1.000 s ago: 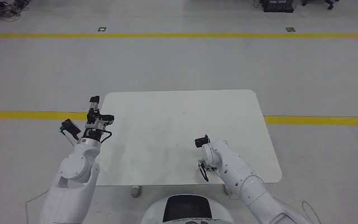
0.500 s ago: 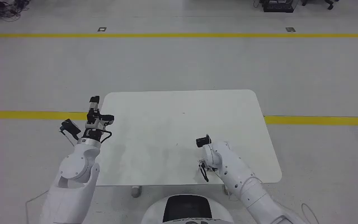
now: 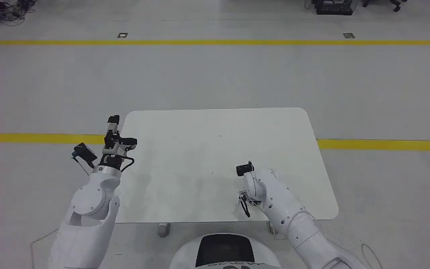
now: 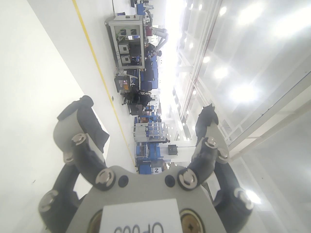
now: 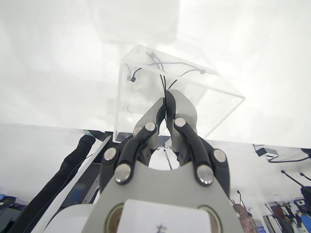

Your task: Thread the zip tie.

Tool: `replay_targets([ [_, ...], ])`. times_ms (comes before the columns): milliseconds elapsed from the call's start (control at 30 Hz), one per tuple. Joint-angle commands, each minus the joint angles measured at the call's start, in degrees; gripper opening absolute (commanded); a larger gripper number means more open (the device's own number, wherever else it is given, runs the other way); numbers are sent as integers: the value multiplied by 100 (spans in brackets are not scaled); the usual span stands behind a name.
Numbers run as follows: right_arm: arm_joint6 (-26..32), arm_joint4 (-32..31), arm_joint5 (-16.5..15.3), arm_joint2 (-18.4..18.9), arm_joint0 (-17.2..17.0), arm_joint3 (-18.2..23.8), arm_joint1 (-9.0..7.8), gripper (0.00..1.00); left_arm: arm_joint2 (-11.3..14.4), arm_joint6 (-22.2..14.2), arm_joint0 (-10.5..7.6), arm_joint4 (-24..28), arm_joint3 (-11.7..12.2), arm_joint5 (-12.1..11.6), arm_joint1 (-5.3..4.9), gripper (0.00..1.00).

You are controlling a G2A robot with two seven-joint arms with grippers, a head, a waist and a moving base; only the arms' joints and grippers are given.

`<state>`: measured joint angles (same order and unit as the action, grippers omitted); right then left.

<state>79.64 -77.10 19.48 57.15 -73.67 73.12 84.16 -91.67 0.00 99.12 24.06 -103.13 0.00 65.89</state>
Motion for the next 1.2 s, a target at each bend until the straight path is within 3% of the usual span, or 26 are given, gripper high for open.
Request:
replay_targets([
  [0, 0, -40, 0, 48, -43, 103, -12, 0, 0, 0, 0, 0, 0, 0, 0, 100],
  [467, 0, 45, -179, 320, -448, 986, -201, 0, 0, 0, 0, 0, 0, 0, 0, 100],
  [800, 0, 10, -143, 401, -675, 1579, -300, 0, 0, 0, 0, 0, 0, 0, 0, 100],
  [967, 0, 159, -102, 403, -640, 1564, -302, 0, 0, 0, 0, 0, 0, 0, 0, 100],
  [1167, 0, 346, -82, 260, -448, 1188, -260, 0, 0, 0, 0, 0, 0, 0, 0, 100],
])
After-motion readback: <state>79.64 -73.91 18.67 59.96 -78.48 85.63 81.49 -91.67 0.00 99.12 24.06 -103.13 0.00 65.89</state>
